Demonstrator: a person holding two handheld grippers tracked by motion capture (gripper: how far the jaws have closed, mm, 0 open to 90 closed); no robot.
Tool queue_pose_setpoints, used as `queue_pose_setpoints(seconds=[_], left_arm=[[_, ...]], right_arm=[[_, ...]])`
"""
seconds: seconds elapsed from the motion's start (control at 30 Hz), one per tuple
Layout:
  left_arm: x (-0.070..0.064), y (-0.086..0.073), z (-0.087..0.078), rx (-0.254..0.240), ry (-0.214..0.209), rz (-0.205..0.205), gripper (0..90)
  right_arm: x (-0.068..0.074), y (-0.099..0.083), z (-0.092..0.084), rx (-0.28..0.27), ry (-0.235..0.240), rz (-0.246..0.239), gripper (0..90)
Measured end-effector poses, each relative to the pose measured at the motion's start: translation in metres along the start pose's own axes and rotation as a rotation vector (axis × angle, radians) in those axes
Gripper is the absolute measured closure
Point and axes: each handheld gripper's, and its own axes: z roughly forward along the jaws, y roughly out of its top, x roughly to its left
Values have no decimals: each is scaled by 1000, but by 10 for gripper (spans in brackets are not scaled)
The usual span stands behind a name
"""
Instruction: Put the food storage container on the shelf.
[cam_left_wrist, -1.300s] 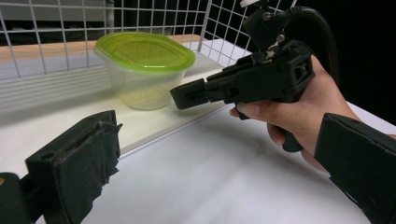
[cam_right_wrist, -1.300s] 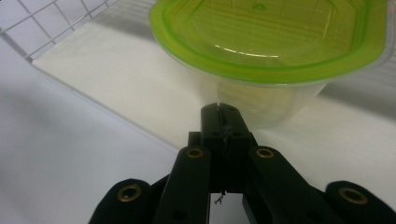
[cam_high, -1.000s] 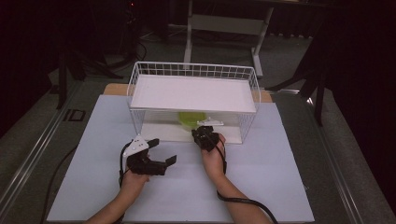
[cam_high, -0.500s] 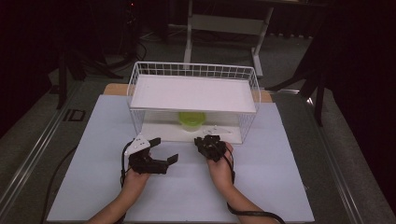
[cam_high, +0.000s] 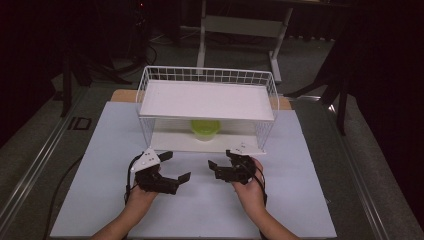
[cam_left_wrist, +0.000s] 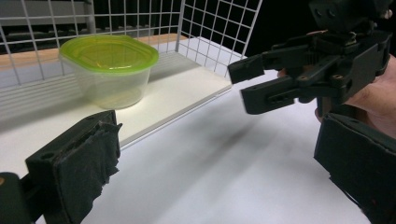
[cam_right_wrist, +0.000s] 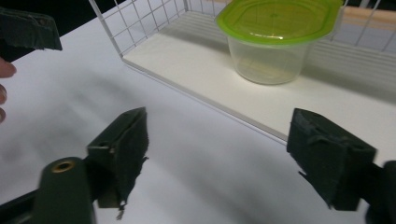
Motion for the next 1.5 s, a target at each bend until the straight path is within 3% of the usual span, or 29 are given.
queue_pose_setpoints(seconds=[0.17,0.53,0.83,1.17,1.5], left_arm=[[1,-2,-10,5,6,-1,11],[7,-13,-30,16,14,-7,11],[13,-21,-45,35,19,-17,11],[13,-26,-60,57,7,-8,11],[15,-35,-68,65,27,-25,11]], right_arm=[[-5,-6,-12,-21,10,22,167],[-13,-21,-45,-34,0,3,165],[-19,-33,-67,-44,9,20,165],[-24,-43,-91,-57,0,-7,166],[-26,-56,-104,-27,-2,-13,166]])
